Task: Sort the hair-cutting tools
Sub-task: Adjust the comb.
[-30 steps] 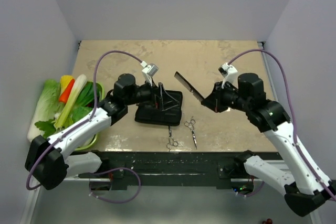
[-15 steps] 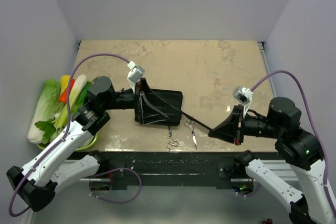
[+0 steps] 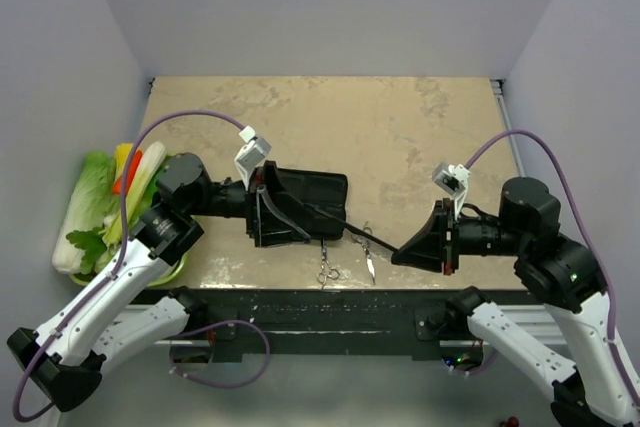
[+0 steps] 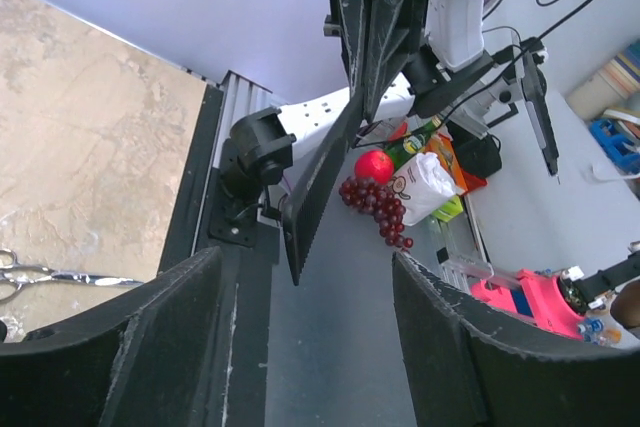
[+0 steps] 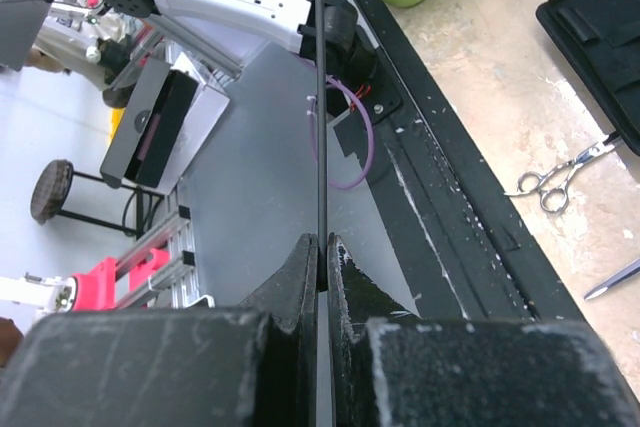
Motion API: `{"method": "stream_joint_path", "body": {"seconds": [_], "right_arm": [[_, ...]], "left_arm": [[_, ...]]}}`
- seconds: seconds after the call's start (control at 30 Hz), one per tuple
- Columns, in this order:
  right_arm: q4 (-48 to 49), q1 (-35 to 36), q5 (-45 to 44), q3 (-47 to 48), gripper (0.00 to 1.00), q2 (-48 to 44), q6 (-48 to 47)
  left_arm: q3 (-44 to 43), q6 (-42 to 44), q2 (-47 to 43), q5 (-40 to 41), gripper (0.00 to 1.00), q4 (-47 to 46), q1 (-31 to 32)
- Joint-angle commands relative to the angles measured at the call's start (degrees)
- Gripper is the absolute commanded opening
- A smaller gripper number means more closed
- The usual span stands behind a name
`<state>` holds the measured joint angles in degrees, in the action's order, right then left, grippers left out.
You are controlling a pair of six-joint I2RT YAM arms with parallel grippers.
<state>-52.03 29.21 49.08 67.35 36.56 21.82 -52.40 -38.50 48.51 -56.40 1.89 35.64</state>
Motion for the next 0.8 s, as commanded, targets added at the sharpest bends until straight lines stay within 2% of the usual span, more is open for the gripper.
{"method": "stream_joint_path", "body": {"seconds": [0.0, 0.53, 0.67, 0.7, 0.77], "right_arm": [[4.7, 0.1, 2.2, 0.1, 0.0, 1.8, 1.3], [8.9, 0.1, 3.1, -5.1, 0.0, 2.6, 2.6], [9.1, 0.1, 3.0, -5.4, 0.0, 3.3, 2.3], [9.1, 0.1, 3.0, -5.3, 0.0, 3.4, 2.2], [9.1, 0.1, 3.0, -5.3, 0.0, 3.7, 1.9]], "left_arm": [[1.0, -1.5, -0.5, -2.6, 0.7, -3.0, -0.1], [-2.4, 0.5, 0.6, -2.7, 0.63, -0.1, -0.1], [-2.8, 0.8, 1.4, -2.6, 0.53, -0.2, -0.2], [-2.6, 1.1, 1.6, -2.5, 0.43, -0.2, -0.2], [-2.6, 1.5, 2.0, -2.2, 0.37, 0.0, -0.1]]}}
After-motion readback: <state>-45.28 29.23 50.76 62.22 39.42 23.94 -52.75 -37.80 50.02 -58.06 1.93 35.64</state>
